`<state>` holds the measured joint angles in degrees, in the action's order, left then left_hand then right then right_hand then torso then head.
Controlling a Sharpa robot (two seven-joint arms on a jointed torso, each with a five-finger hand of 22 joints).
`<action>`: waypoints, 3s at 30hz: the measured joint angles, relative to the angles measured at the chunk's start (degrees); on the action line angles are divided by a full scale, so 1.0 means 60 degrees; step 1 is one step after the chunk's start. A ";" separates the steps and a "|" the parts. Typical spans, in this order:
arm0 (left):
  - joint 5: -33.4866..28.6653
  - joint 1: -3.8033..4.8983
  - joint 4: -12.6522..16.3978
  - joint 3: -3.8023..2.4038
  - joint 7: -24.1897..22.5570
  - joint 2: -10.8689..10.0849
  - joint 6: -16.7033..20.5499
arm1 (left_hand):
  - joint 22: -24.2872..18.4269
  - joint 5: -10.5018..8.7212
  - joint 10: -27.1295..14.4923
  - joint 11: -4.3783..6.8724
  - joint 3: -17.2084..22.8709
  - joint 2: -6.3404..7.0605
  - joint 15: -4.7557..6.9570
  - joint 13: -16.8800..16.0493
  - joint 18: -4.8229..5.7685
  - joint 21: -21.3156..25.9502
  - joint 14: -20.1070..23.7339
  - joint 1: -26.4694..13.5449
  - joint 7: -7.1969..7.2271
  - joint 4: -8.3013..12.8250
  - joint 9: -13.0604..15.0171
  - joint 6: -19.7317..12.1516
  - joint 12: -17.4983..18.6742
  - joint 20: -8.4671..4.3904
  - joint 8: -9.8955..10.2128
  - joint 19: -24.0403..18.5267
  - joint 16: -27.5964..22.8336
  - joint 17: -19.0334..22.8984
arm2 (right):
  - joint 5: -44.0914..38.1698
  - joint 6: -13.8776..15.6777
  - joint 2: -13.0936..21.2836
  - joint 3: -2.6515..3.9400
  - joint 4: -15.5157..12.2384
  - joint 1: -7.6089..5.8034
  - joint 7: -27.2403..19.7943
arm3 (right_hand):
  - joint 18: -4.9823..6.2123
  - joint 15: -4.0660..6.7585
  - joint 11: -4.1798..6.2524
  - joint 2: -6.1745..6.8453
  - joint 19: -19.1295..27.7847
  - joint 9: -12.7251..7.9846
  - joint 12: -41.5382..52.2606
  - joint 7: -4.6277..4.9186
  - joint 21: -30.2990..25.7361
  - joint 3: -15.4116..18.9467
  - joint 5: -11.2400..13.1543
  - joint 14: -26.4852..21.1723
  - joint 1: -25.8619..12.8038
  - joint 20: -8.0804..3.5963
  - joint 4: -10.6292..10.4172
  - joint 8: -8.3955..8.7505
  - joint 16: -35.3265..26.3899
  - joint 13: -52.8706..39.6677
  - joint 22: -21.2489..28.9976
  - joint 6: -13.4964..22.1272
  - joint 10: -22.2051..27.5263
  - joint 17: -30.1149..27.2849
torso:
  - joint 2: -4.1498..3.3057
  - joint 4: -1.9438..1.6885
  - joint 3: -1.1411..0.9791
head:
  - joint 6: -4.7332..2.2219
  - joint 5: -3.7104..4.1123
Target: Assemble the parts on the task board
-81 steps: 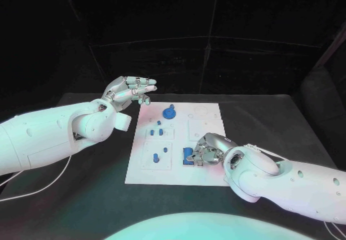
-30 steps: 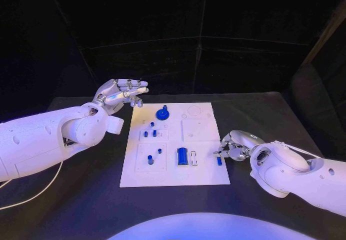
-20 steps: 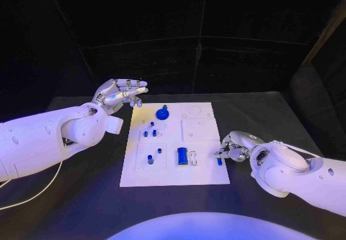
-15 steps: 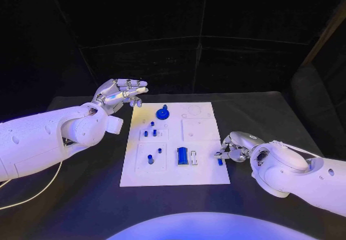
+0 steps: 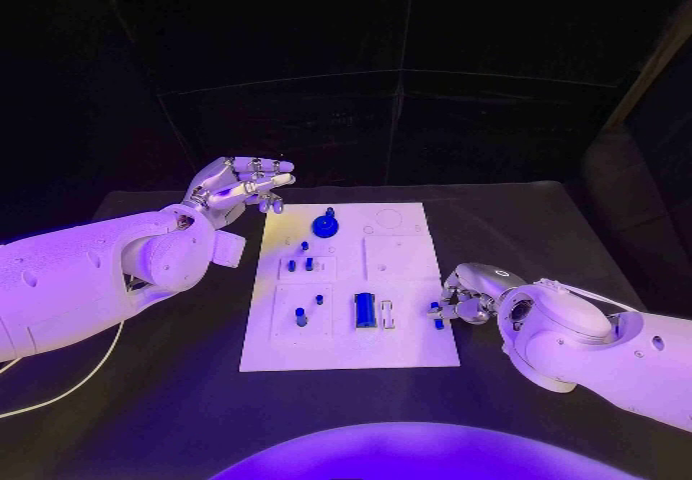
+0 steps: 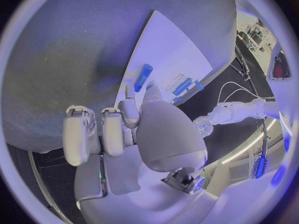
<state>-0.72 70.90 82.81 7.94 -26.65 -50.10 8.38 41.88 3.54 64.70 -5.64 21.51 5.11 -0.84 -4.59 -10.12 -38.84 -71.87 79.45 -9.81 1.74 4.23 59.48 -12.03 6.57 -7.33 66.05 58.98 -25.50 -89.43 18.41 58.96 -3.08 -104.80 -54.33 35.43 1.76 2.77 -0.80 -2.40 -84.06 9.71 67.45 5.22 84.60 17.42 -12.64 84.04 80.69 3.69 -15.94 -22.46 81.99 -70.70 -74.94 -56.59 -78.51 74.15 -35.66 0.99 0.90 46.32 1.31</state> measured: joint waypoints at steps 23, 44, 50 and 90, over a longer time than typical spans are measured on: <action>0.0000 -0.0001 0.0029 0.0007 0.0038 -0.0054 -0.0038 | 0.0001 0.0000 0.0000 0.0000 -0.0028 0.0000 0.0000 0.0000 0.0001 0.0000 0.0000 0.0000 0.0000 0.0028 0.0000 0.0000 -0.0038 0.0000 0.0000 0.0000 0.0000 0.0014 | -0.0922 -0.0792 -0.0421 0.0071 0.0016 -0.0002 0.0102 | 0.0000 0.0075 0.0067 0.0157 0.0000 0.0060 -0.0057 -0.0056 0.0055 -0.0778 -0.0367 -0.0005 0.1398 -0.0071 0.1384 -0.0055 0.0080 -0.0063 0.0001 -0.0214 0.0004 0.0133 | 0.0005 -0.0001 0.0002 | 0.0034 -0.0003; 0.0000 -0.0001 0.0038 0.0008 0.0051 -0.0049 -0.0052 | -0.0003 0.0000 -0.0035 0.0035 -0.0028 0.0000 0.0035 0.0000 0.0000 0.0038 0.0036 0.0000 0.0000 0.0028 0.0001 0.0000 -0.0037 0.0000 0.0000 0.0000 0.0000 0.0028 | -0.0721 0.0587 -0.0228 -0.0027 -0.0609 0.0111 0.0191 | 0.0001 0.0088 0.0063 0.0051 0.0000 -0.0097 0.0028 -0.0081 0.0277 -0.1342 -0.2855 -0.0026 0.1292 -0.0070 0.0615 0.0276 0.0230 -0.0066 0.0003 -0.0264 0.0000 0.0130 | 0.0009 -0.0018 -0.0001 | -0.0005 -0.0019; 0.0000 -0.0001 0.0038 0.0008 0.0051 -0.0047 -0.0057 | -0.0007 0.0000 -0.0035 0.0035 -0.0028 0.0000 0.0035 0.0000 0.0000 0.0038 0.0036 0.0000 0.0000 0.0028 0.0002 0.0000 -0.0037 0.0000 0.0000 0.0000 0.0000 0.0027 | -0.0339 0.1320 -0.0262 -0.0025 -0.0683 0.0108 0.0096 | 0.0001 0.0094 0.0029 0.0054 0.0001 -0.0077 0.0028 -0.0082 0.0318 -0.1467 -0.2465 -0.0021 0.1288 -0.0070 0.0429 0.0276 0.0284 -0.0066 0.0003 -0.0265 -0.0034 0.0130 | 0.0001 -0.0009 0.0001 | -0.0010 -0.0059; 0.0000 0.0000 0.0067 0.0008 0.0053 -0.0027 -0.0081 | -0.0004 0.0000 -0.0034 0.0034 -0.0028 0.0000 0.0034 0.0000 -0.0001 0.0038 0.0035 0.0000 0.0000 0.0028 0.0004 0.0000 -0.0035 0.0000 0.0000 0.0000 0.0000 0.0025 | 0.1551 0.1303 -0.1526 -0.0024 0.0003 0.0107 0.0114 | -0.0001 0.0137 0.0050 0.0376 0.0000 -0.0063 0.0027 -0.0155 0.0359 -0.1454 -0.2797 0.0033 0.0627 -0.0069 -0.0030 0.0343 0.0321 0.0293 0.0005 -0.0527 -0.0190 0.0127 | -0.0005 0.0000 0.0000 | 0.0104 -0.0114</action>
<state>-0.72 70.90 83.21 7.99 -26.33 -50.26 7.90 41.85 3.54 64.49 -5.43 21.34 5.11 -0.63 -4.59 -10.13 -38.61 -71.66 79.45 -9.81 1.90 4.26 59.48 -12.24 6.57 -7.33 66.05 58.98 -25.34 -80.13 26.23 49.80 -3.23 -104.79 -53.69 36.12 1.75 3.59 -0.50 -0.14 -84.06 9.34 67.61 4.29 86.75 8.70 -29.42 84.24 84.46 3.27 -16.12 -20.40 83.92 -68.94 -74.91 -59.75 -79.65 74.91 -35.69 0.99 0.90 46.95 0.62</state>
